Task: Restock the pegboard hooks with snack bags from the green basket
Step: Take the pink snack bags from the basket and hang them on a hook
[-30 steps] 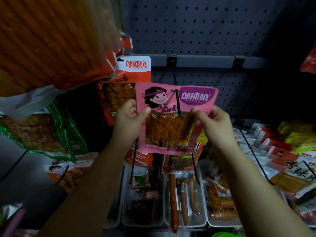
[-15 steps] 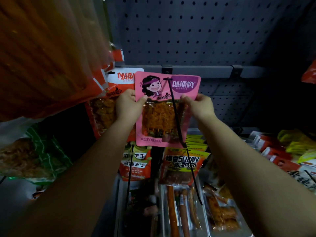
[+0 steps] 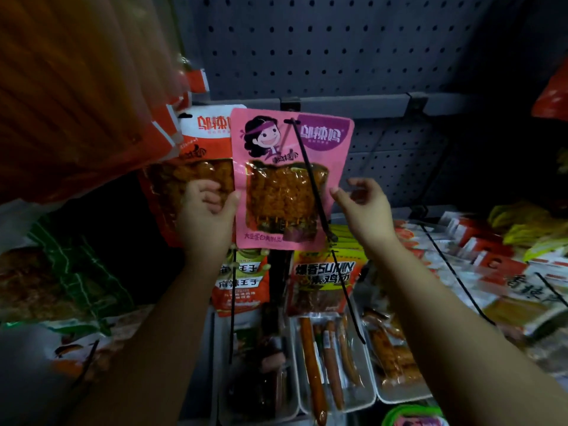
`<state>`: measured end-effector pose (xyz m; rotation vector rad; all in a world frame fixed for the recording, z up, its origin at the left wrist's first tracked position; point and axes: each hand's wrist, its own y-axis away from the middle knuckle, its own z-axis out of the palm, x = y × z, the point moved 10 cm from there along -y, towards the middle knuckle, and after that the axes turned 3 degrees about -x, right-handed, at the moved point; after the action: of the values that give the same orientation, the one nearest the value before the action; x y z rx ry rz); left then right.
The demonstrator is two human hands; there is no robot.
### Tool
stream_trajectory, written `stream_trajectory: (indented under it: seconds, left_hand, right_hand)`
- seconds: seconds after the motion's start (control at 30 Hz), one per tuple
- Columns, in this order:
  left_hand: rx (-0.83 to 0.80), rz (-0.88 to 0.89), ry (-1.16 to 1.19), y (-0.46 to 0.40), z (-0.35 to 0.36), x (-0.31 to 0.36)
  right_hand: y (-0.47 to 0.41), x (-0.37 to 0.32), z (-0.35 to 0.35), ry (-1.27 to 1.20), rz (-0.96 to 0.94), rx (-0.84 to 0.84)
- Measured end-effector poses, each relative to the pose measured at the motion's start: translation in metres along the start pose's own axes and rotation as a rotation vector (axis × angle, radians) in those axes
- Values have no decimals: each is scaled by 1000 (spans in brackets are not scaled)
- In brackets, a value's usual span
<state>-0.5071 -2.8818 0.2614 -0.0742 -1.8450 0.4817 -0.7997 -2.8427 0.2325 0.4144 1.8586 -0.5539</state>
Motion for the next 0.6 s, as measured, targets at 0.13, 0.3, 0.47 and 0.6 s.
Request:
stream_trajectory:
  seconds: [0.13,0.3,0.47,0.6]
  left_hand:
    - [-320,23,147,62,45,8]
    - [-768,-56,258,175,131,22]
    - [-1114,-147,373,323,218,26]
    - [-1245,-326,254,435,295,-40]
  right_hand:
    - [70,35,-36,-162,4,-47]
    - [170,109,-144,-197,154,149]
    - [266,199,-259,-148,405,357]
    - [316,297,-320,-95,607,339]
